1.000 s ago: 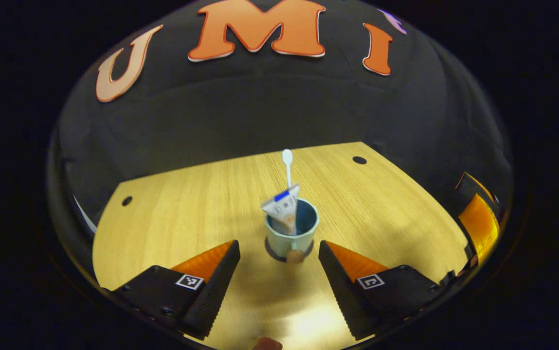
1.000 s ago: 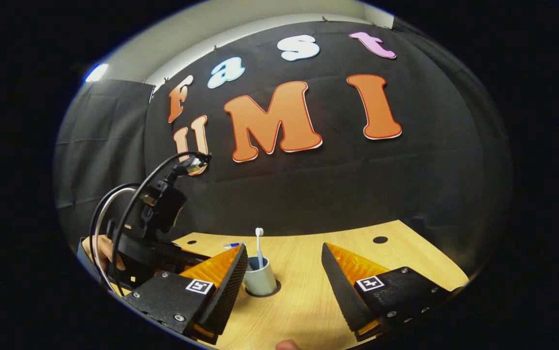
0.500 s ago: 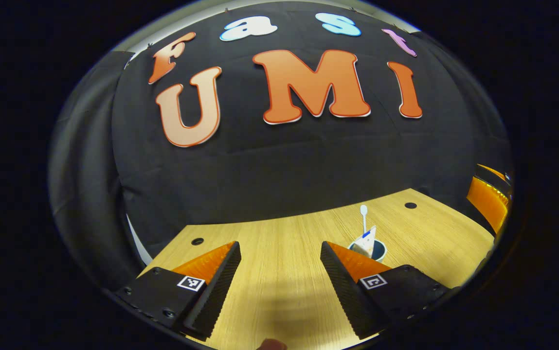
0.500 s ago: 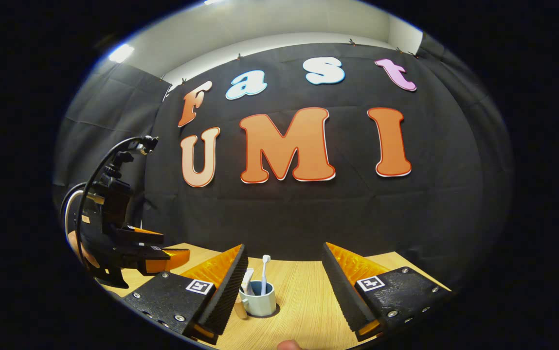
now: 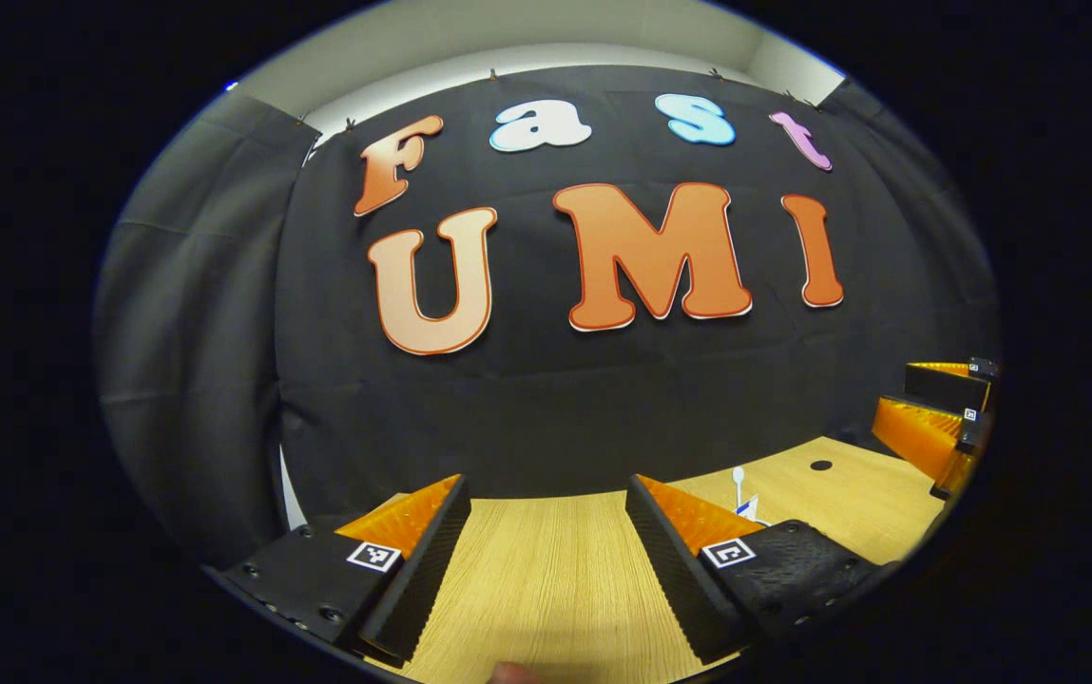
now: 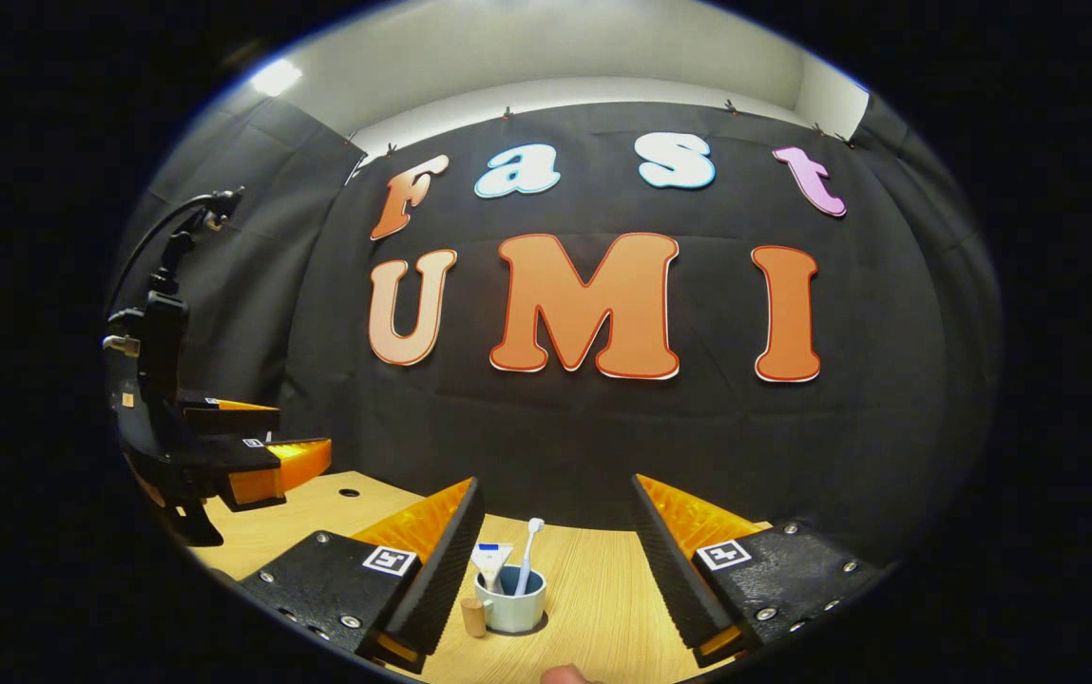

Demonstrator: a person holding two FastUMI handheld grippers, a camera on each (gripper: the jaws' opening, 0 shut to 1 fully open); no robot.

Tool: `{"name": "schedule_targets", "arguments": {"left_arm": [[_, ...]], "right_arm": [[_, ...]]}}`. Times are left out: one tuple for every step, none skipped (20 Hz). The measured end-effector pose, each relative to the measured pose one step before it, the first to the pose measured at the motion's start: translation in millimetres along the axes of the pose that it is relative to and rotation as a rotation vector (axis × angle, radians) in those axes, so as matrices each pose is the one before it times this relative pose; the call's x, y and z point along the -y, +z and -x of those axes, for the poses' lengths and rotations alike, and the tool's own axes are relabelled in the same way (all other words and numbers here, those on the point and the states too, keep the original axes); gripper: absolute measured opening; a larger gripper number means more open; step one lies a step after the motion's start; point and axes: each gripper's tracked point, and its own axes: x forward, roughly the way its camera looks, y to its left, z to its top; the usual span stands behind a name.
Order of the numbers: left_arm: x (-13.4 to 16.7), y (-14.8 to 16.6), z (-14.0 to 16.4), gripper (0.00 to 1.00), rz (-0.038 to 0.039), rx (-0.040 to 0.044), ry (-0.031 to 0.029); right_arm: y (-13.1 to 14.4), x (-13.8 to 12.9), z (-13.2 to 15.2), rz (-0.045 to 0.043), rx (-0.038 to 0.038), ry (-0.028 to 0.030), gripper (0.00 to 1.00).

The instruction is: Put the toothbrush and toothpaste on the desktop into the cup, then pick up the cup and place it on the coaster on the desktop.

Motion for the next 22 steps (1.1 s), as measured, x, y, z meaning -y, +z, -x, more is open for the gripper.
{"name": "schedule_targets", "arguments": {"left_arm": [[-1.28,0.06,-1.08,1.0,0.01076,0.00608,0.00641],[-1.27,-0.72,0.41,0.99,0.01343,0.00512,0.00555],[-0.3,-0.39,0.75,0.99,0.01624,0.00332,0.00087],[-0.61,1.25,0.2,0.99,0.01494,0.00705,0.00273],[-0.32,1.48,1.14,0.99,0.01143,0.00605,0.00099],[-1.75,0.86,0.54,0.99,0.00802,0.00978,0.00357],[-0.26,1.11,0.07,0.99,0.00457,0.01194,0.00401],[-1.55,1.2,-0.21,1.0,0.00113,0.01456,0.00292],[0.18,2.24,0.22,1.0,-0.00204,0.01201,0.00033],[-0.5,0.78,-0.54,0.99,-0.00222,0.00943,-0.00113],[1.09,2.02,-0.43,0.99,-0.00409,0.01063,-0.0048],[0.15,2.65,-0.36,0.99,-0.00488,0.01572,-0.00031],[1.55,4.85,-0.41,0.99,-0.01002,0.02676,-0.00674],[0.96,3.22,-2.93,0.99,-0.01498,0.02489,-0.00533],[-1.66,3.36,-1.96,1.0,-0.0147,0.01924,0.00896],[0.71,1.39,-1.03,0.99,-0.00741,0.0149,-0.00166],[3.49,-0.36,0.16,0.99,0.00086,0.00103,-0.00818],[3.82,-0.29,2.21,0.99,0.00571,-0.00083,-0.01036],[3.32,-0.75,0.2,0.99,0.00633,-0.00438,-0.00752],[1.31,-1.29,0.27,0.99,0.00387,-0.00367,-0.0016],[0.01,0.19,0.49,0.99,0.00082,-0.00192,0.00117],[0.43,-0.45,0.38,0.99,0.00172,0.00003,-0.00034]], "right_arm": [[-1.61,-0.76,-0.27,0.00153,-0.00283,-0.004,0.91],[0.1,0.95,0.76,0.00253,-0.00094,-0.0032,0.92],[-0.18,-0.41,0.27,0.00186,0.00053,-0.00162,0.92],[-0.61,-0.66,-0.51,0.00084,-0.00157,-0.00181,0.92],[0.0,-0.69,-0.34,-0.00142,-0.00132,-0.00044,0.92],[-0.81,-0.2,-0.49,-0.00453,-0.00233,-0.00049,0.92],[-0.23,-0.86,0.17,-0.00762,-0.00158,0.00201,0.92],[0.59,-1.05,-0.09,-0.00769,-0.00142,0.00169,0.92],[-0.72,-0.62,-0.69,-0.00378,-0.00186,0.0025,0.92],[-0.25,0.22,0.63,-0.0009,0.00037,-0.00285,0.92],[-0.72,0.92,-0.45,0.00175,0.0013,-0.00159,0.92],[0.98,0.41,0.37,0.0,0.00095,-0.00173,0.92],[0.44,-0.62,-0.36,-0.0023,0.00004,0.00116,0.92],[-1.45,-1.63,0.29,-0.00288,-0.00373,0.00337,0.92],[-0.98,-0.69,0.55,-0.00175,-0.00374,0.0037,0.92],[-0.36,-1.46,0.91,0.00185,-0.00064,0.00499,0.92],[-0.83,1.23,-0.28,0.00433,-0.00153,-0.00314,0.92],[0.17,0.5,0.54,0.00609,0.00182,0.00056,0.92],[0.58,-0.27,1.28,0.00265,0.00095,-0.00223,0.92],[0.6,-1.03,0.09,-0.0025,0.00096,0.00399,0.92],[0.24,-0.69,0.47,-0.00411,0.0015,0.0028,0.92],[0.96,0.19,0.84,-0.00228,0.00358,-0.00012,0.92]]}}
